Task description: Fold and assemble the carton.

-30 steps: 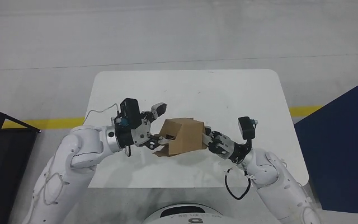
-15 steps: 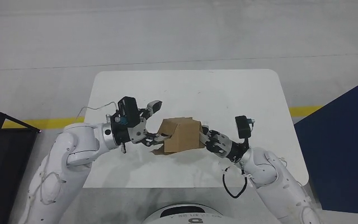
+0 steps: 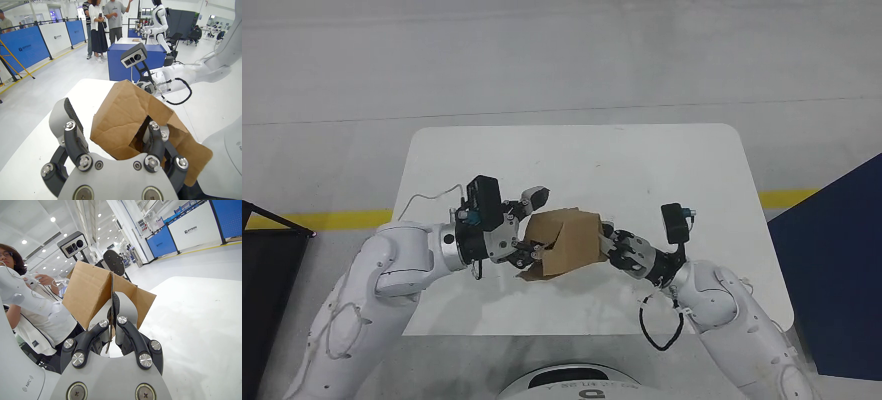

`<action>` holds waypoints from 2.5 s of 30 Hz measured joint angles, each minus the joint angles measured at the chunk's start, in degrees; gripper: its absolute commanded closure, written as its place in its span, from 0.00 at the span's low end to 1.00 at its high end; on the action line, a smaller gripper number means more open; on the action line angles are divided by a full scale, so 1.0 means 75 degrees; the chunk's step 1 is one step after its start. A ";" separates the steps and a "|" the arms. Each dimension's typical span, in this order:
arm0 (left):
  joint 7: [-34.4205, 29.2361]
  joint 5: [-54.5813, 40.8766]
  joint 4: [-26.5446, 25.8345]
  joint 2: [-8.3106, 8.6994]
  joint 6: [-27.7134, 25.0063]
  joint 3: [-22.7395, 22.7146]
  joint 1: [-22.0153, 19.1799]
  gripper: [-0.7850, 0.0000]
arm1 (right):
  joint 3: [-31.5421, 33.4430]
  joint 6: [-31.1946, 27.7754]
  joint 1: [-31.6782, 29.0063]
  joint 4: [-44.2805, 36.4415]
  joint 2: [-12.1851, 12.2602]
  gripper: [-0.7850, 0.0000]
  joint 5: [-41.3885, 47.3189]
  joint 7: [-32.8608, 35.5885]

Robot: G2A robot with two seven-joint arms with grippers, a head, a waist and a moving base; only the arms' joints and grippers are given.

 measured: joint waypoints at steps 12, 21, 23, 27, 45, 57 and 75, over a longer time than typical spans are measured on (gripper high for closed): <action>0.0166 0.0436 0.0007 0.0086 0.0226 -0.0774 0.0385 0.00 | 0.0057 0.0019 0.0097 0.0237 0.0005 1.00 0.0128 -0.0066; 0.0608 0.0389 0.0287 0.0134 0.0246 -0.1409 0.0645 0.00 | 0.0036 0.0015 0.0150 0.0211 0.0012 1.00 0.0240 0.0028; 0.0605 0.0229 0.0247 0.0130 0.0416 -0.1445 0.0614 0.02 | 0.0032 0.0029 0.0159 0.0196 0.0015 1.00 0.0262 0.0061; 0.0421 0.0220 0.0042 0.0119 0.0596 -0.1322 0.0511 0.01 | 0.0020 0.0053 0.0166 0.0157 0.0019 1.00 0.0290 0.0112; 0.0473 0.2684 -0.0042 -0.0089 0.1130 0.0370 -0.0463 0.20 | 0.0101 0.0124 0.0002 -0.0112 0.0049 1.00 0.0180 0.0122; 0.0494 0.2118 0.0089 -0.0057 0.0865 0.0119 -0.0371 0.11 | 0.0003 0.0141 0.0105 -0.0083 0.0048 1.00 0.0280 0.0212; 0.0658 0.0278 0.0499 0.0163 0.0915 -0.2168 0.0704 0.06 | 0.0144 -0.0192 0.0110 0.0040 0.0083 1.00 0.1058 0.0186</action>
